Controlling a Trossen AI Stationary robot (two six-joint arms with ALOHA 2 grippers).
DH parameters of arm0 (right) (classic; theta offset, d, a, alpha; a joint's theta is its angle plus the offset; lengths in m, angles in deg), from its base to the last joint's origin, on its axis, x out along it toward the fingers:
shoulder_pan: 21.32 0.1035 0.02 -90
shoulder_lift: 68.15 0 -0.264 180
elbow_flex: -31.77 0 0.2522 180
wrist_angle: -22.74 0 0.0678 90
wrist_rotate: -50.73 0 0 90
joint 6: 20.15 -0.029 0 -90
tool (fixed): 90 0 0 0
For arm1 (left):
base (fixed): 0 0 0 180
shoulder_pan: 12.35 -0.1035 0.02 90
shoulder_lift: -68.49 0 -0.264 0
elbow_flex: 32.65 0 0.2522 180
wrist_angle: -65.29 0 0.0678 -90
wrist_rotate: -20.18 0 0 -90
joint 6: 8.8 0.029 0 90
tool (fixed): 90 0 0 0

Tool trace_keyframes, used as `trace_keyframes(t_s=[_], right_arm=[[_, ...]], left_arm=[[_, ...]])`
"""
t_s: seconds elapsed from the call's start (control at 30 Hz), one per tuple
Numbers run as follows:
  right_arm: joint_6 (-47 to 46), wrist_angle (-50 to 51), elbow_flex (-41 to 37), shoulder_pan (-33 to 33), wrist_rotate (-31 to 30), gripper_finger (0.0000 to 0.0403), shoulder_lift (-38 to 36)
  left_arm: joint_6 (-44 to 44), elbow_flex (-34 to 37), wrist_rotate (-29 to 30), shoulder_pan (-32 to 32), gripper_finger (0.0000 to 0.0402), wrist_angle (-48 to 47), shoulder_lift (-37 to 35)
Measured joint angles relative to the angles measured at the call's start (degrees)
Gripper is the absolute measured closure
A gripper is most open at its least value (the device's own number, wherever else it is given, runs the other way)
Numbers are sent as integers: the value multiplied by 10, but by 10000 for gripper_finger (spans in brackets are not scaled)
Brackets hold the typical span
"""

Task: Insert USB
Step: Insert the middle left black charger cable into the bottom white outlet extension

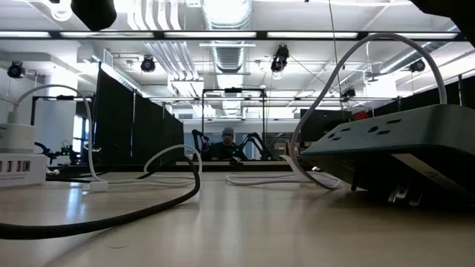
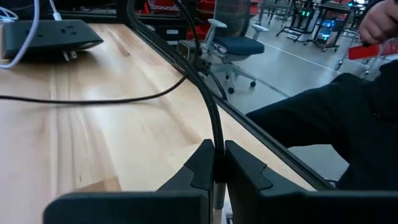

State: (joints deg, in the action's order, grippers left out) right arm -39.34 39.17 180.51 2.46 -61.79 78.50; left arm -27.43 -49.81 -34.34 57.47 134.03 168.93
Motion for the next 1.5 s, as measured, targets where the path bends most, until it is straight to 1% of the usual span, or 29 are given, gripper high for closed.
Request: trace_keyframes(t_s=[0.23,0.33,0.5,0.77,0.97,1.07,1.5], right_arm=[[-2,-2,0,-1,0,191,0],[-2,-2,0,-2,0,193,0],[-3,-2,0,-2,0,194,0],[-3,-2,0,-2,0,194,0],[-2,0,0,-2,0,195,0],[-3,0,0,-2,0,195,0],[-1,0,0,-2,0,195,0]], left_arm=[[-22,0,69,27,390,5,31],[-23,0,85,28,390,13,39],[-24,-11,91,29,390,16,53],[-67,-16,97,44,390,25,87],[-84,-13,108,59,390,11,90],[-106,-13,108,63,390,0,89],[-110,-15,84,63,390,-13,89]])
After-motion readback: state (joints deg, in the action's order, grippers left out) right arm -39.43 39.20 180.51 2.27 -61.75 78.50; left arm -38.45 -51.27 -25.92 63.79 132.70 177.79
